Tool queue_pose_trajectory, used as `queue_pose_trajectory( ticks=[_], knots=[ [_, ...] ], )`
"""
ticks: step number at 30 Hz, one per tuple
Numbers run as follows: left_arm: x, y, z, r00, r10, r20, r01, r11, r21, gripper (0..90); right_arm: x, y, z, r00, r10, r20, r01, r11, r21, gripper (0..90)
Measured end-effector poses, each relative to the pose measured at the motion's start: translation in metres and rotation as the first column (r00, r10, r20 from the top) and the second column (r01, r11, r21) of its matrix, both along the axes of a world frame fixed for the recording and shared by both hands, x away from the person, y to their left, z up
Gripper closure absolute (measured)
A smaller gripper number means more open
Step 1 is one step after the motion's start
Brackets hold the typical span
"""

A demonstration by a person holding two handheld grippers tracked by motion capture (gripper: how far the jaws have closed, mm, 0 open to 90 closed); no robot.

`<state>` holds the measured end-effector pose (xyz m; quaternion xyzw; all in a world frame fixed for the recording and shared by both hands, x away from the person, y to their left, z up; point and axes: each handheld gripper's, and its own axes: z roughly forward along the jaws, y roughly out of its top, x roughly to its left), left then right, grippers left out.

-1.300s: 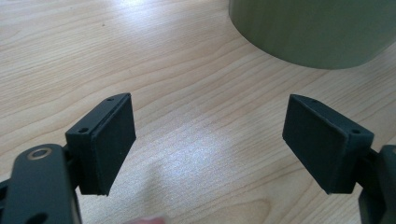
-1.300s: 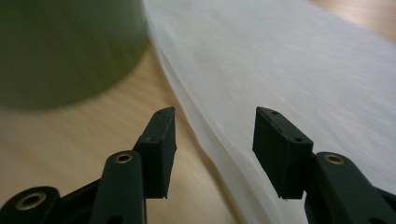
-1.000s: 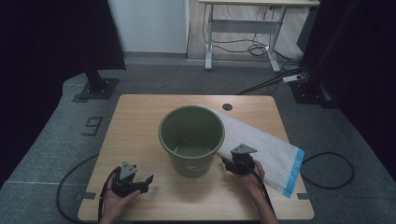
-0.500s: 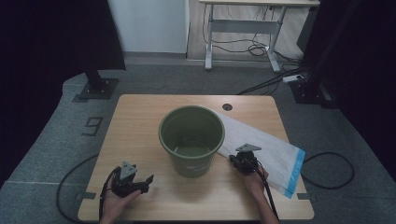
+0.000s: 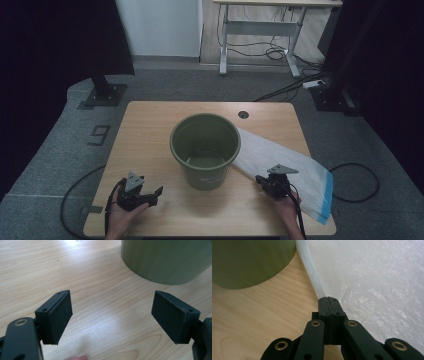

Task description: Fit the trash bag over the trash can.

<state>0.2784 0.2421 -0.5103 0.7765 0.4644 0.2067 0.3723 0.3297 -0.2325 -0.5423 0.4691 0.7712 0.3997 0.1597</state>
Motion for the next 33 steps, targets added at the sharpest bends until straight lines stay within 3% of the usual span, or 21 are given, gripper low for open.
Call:
queue_pose_trajectory(
  ticks=[3, 7, 9, 10, 12, 16, 20, 26, 28, 29, 30, 31, 33],
  knots=[
    [0.001, -0.001, 0.0, 1.0, -0.004, -0.004, 0.004, 1.0, -0.001, 16.8, -0.007, -0.005, -0.005, 0.9995, -0.001, -0.031, 0.002, 0.9999, 0.015, 88.8],
    [0.001, -0.004, 0.0, 0.9999, -0.014, -0.003, 0.014, 0.9999, 0.007, 16.8, -0.008, -0.003, -0.006, 0.9995, 0.0, -0.03, 0.001, 0.9999, 0.01, 86.5],
    [0.001, -0.004, -0.001, 0.9998, -0.017, -0.006, 0.017, 0.9998, 0.01, 16.8, -0.009, 0.003, -0.003, 0.9999, 0.01, 0.006, -0.01, 0.9999, -0.007, 71.7],
    [0.002, -0.004, -0.002, 0.9998, -0.015, -0.01, 0.016, 0.9998, 0.011, 16.8, -0.006, 0.011, 0.0, 0.9986, 0.013, 0.051, -0.011, 0.9996, -0.027, 57.0],
    [0.002, -0.004, -0.004, 0.9998, -0.012, -0.015, 0.012, 0.9999, 0.01, 16.8, 0.003, 0.019, 0.002, 0.9972, 0.025, 0.071, -0.023, 0.9995, -0.021, 47.6],
    [0.002, -0.005, -0.004, 0.9998, -0.013, -0.018, 0.013, 0.9998, 0.015, 16.8, 0.019, 0.035, 0.006, 0.9944, 0.031, 0.101, -0.026, 0.9984, -0.049, 42.5],
    [0.002, -0.005, -0.006, 0.9996, -0.014, -0.023, 0.014, 0.9997, 0.019, 16.8, 0.039, 0.056, 0.005, 0.9914, 0.084, 0.1, -0.083, 0.9964, -0.015, 39.5],
    [0.002, -0.004, -0.007, 0.9996, -0.012, -0.027, 0.013, 0.9996, 0.024, 16.9, 0.054, 0.075, 0.0, 0.993, 0.079, 0.089, -0.074, 0.9955, -0.059, 44.1],
    [0.002, -0.002, -0.007, 0.9996, -0.011, -0.025, 0.011, 0.9997, 0.021, 17.0, 0.06, 0.077, -0.003, 0.9941, 0.084, 0.068, -0.081, 0.9953, -0.054, 47.4],
    [0.001, -0.001, -0.006, 0.9997, -0.006, -0.022, 0.007, 0.9998, 0.016, 17.1, 0.063, 0.079, -0.005, 0.9952, 0.076, 0.062, -0.072, 0.9952, -0.066, 56.0],
    [0.001, -0.001, -0.006, 0.9997, -0.006, -0.022, 0.007, 0.9998, 0.016, 17.1, 0.063, 0.079, -0.005, 0.9952, 0.076, 0.062, -0.072, 0.9952, -0.066, 56.0],
    [0.001, 0.0, -0.006, 0.9998, -0.004, -0.021, 0.005, 0.9999, 0.013, 17.2, 0.064, 0.08, -0.006, 0.994, 0.086, 0.067, -0.082, 0.9946, -0.063, 67.9],
    [0.002, 0.001, -0.007, 0.9997, -0.001, -0.022, 0.001, 0.9999, 0.014, 17.2, 0.064, 0.081, -0.005, 0.9935, 0.091, 0.069, -0.087, 0.9948, -0.053, 79.8]
  ],
)
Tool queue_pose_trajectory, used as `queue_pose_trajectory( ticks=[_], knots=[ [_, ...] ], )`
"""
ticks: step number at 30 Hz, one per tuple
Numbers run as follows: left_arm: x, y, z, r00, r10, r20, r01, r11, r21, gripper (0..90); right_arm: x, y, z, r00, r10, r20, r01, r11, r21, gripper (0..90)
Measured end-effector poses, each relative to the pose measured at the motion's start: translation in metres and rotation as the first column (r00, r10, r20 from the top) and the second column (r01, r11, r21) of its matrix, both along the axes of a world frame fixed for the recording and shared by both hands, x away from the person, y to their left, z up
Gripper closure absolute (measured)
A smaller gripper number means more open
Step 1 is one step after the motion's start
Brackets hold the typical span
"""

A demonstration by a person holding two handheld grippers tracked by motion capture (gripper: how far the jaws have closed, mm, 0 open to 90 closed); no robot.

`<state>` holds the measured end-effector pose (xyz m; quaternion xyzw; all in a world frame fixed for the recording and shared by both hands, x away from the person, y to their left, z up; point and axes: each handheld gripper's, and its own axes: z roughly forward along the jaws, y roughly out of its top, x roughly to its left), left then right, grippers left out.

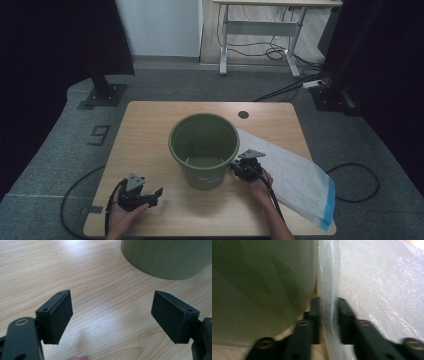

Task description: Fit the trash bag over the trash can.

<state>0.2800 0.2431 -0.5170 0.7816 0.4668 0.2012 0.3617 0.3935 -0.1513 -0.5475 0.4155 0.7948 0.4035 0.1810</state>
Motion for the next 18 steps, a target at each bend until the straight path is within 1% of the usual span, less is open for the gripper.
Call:
queue_pose_trajectory(
  ticks=[1, 3, 4, 6, 7, 9, 13, 14, 15, 16, 17, 18],
  knots=[
    [0.0, 0.0, 0.0, 1.0, 0.0, 0.0, 0.0, 1.0, 0.0, 17.2, 0.0, 0.0, 0.0, 1.0, 0.0, 0.0, 0.0, 1.0, 0.0, 79.8],
    [0.0, 0.0, -0.001, 1.0, 0.002, -0.001, -0.002, 1.0, -0.001, 17.3, 0.0, -0.001, 0.001, 1.0, -0.005, 0.005, 0.005, 0.9998, 0.017, 88.1],
    [0.0, 0.001, -0.001, 1.0, 0.004, 0.0, -0.004, 1.0, -0.001, 17.2, 0.0, -0.003, 0.003, 0.9998, -0.019, 0.003, 0.019, 0.9993, 0.032, 88.6],
    [0.0, 0.001, -0.001, 1.0, 0.006, 0.0, -0.006, 1.0, -0.002, 17.3, 0.0, -0.006, 0.005, 0.9997, -0.026, 0.005, 0.025, 0.999, 0.036, 88.6],
    [0.0, 0.001, -0.001, 1.0, 0.008, 0.001, -0.008, 1.0, -0.003, 17.3, -0.001, -0.011, 0.009, 0.9989, -0.045, 0.011, 0.044, 0.9981, 0.044, 88.7],
    [0.0, 0.002, -0.001, 1.0, 0.008, 0.002, -0.008, 1.0, -0.003, 17.4, -0.002, -0.013, 0.012, 0.9985, -0.052, 0.019, 0.051, 0.9975, 0.049, 88.7],
    [0.0, 0.002, -0.001, 0.9999, 0.012, 0.001, -0.012, 0.9999, -0.001, 17.4, -0.007, -0.026, 0.03, 0.9925, -0.098, 0.073, 0.093, 0.9927, 0.077, 88.7],
    [0.0, 0.002, -0.001, 0.9999, 0.012, 0.001, -0.012, 0.9999, -0.001, 17.4, -0.008, -0.033, 0.038, 0.9899, -0.115, 0.083, 0.106, 0.989, 0.103, 88.7],
    [0.0, 0.002, -0.001, 0.9999, 0.012, 0.002, -0.012, 0.9999, -0.001, 17.4, -0.008, -0.033, 0.038, 0.9899, -0.115, 0.083, 0.106, 0.989, 0.103, 88.7],
    [0.0, 0.002, -0.001, 0.9999, 0.014, 0.007, -0.014, 0.9999, -0.001, 17.4, -0.008, -0.037, 0.043, 0.9893, -0.119, 0.084, 0.108, 0.9868, 0.12, 88.8],
    [-0.001, 0.002, -0.001, 0.9998, 0.015, 0.014, -0.015, 0.9999, 0.0, 18.1, -0.008, -0.045, 0.052, 0.9861, -0.141, 0.088, 0.128, 0.9817, 0.141, 88.7],
    [-0.001, 0.002, -0.001, 0.9998, 0.015, 0.014, -0.015, 0.9999, 0.0, 18.1, -0.008, -0.045, 0.052, 0.9861, -0.141, 0.088, 0.128, 0.9817, 0.141, 88.7]
  ],
)
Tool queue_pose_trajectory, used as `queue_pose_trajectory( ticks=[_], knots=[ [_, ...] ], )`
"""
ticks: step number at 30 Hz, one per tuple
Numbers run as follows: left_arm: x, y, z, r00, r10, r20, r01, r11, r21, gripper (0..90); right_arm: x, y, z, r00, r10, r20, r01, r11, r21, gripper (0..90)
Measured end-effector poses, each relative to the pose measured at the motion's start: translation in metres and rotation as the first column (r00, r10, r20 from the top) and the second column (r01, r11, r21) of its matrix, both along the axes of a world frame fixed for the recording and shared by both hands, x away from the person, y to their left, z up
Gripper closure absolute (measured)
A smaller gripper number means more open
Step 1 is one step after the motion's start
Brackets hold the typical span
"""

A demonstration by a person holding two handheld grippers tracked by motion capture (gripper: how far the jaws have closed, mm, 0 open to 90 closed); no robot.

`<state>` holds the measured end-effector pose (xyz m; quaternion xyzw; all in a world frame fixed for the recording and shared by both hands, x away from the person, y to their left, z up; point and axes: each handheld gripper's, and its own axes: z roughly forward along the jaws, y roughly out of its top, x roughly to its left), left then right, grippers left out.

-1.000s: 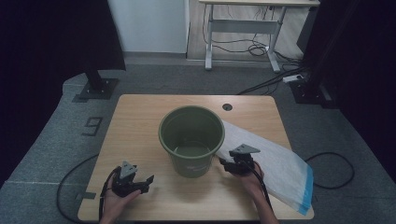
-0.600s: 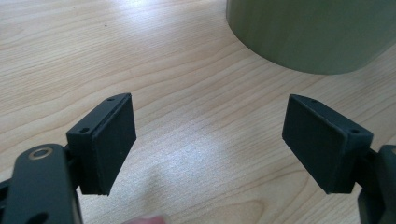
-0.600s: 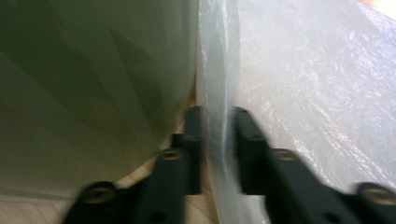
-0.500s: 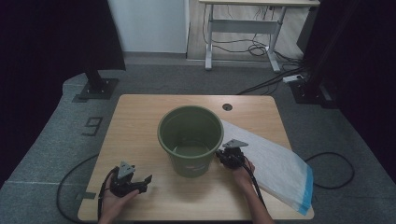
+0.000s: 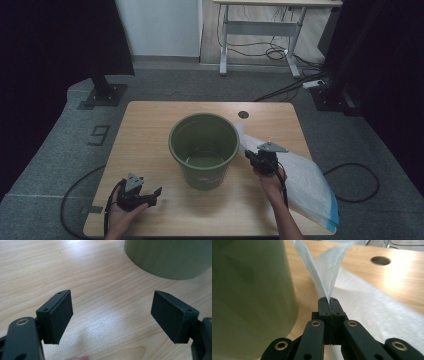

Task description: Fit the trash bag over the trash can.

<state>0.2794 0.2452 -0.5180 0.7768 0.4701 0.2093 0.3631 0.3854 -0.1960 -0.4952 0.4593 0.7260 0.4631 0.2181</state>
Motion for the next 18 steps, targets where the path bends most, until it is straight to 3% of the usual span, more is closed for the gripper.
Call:
queue_pose_trajectory(
  ticks=[2, 5, 8, 18],
  knots=[
    [0.0, 0.0, 0.0, 1.0, 0.002, 0.003, -0.002, 1.0, -0.002, 18.2, 0.001, -0.011, 0.014, 0.9995, -0.024, 0.021, 0.024, 0.9992, 0.033, 88.8],
    [0.0, 0.001, 0.0, 1.0, 0.005, 0.004, -0.005, 1.0, -0.004, 18.1, 0.0, -0.017, 0.024, 0.9985, -0.038, 0.04, 0.036, 0.9985, 0.041, 88.8],
    [0.0, 0.001, 0.0, 1.0, 0.005, 0.0, -0.005, 1.0, -0.005, 18.1, -0.003, -0.028, 0.047, 0.995, -0.059, 0.081, 0.054, 0.9962, 0.069, 88.8],
    [0.0, 0.0, -0.002, 1.0, 0.001, -0.006, -0.001, 1.0, -0.005, 18.1, -0.008, -0.041, 0.086, 0.9842, -0.096, 0.149, 0.082, 0.9921, 0.095, 88.8]
  ],
)
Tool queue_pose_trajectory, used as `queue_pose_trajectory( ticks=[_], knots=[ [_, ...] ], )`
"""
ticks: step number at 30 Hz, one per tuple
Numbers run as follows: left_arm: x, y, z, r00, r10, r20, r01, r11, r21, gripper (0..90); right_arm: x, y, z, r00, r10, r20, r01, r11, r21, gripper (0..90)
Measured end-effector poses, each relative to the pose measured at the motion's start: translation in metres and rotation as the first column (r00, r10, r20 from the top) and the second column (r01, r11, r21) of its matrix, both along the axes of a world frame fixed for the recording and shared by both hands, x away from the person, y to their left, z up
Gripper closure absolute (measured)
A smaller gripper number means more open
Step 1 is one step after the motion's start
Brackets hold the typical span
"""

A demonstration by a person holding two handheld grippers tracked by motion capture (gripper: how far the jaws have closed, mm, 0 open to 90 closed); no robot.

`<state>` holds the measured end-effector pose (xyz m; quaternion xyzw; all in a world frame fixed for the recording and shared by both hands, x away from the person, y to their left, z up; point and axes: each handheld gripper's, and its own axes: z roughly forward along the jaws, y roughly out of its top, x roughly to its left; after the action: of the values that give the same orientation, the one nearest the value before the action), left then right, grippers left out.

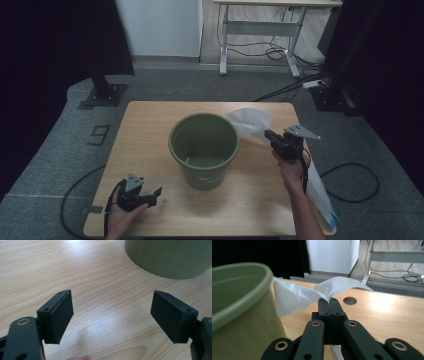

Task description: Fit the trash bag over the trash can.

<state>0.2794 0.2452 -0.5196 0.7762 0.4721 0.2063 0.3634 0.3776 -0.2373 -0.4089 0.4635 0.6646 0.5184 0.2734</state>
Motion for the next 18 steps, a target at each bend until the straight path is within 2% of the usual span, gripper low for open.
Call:
queue_pose_trajectory(
  ticks=[1, 2, 3, 6, 7, 8, 16, 18],
  knots=[
    [0.0, 0.0, 0.0, 1.0, 0.001, 0.0, -0.001, 1.0, -0.001, 18.1, 0.0, -0.001, 0.005, 1.0, -0.004, 0.005, 0.004, 1.0, 0.003, 88.8],
    [0.0, 0.0, 0.0, 1.0, 0.0, 0.0, 0.0, 1.0, -0.001, 18.1, -0.001, -0.001, 0.015, 0.9997, -0.009, 0.024, 0.009, 0.9999, 0.011, 88.8],
    [0.0, 0.0, 0.0, 1.0, -0.001, 0.0, 0.001, 1.0, 0.0, 18.1, -0.001, -0.001, 0.015, 0.9997, -0.009, 0.024, 0.009, 0.9999, 0.011, 88.8],
    [0.0, 0.0, 0.0, 1.0, -0.001, 0.0, 0.001, 1.0, -0.005, 18.1, -0.003, 0.0, 0.035, 0.9983, -0.011, 0.058, 0.01, 0.9999, 0.013, 88.7],
    [0.0, 0.0, 0.0, 1.0, -0.001, 0.0, 0.001, 1.0, -0.005, 18.1, -0.003, 0.0, 0.035, 0.9983, -0.011, 0.058, 0.01, 0.9999, 0.013, 88.7],
    [0.0, 0.0, 0.0, 1.0, 0.0, -0.001, 0.0, 1.0, -0.003, 18.1, -0.006, 0.002, 0.046, 0.997, -0.007, 0.077, 0.006, 0.9999, 0.01, 88.7],
    [0.0, 0.001, 0.0, 1.0, 0.0, 0.001, 0.0, 1.0, -0.01, 18.1, -0.018, 0.012, 0.081, 0.987, 0.027, 0.159, -0.025, 0.9996, -0.014, 88.8],
    [-0.001, 0.002, 0.001, 1.0, 0.003, 0.003, -0.003, 0.9999, -0.013, 18.1, -0.02, 0.013, 0.085, 0.9852, 0.03, 0.169, -0.028, 0.9995, -0.016, 88.8]
  ],
)
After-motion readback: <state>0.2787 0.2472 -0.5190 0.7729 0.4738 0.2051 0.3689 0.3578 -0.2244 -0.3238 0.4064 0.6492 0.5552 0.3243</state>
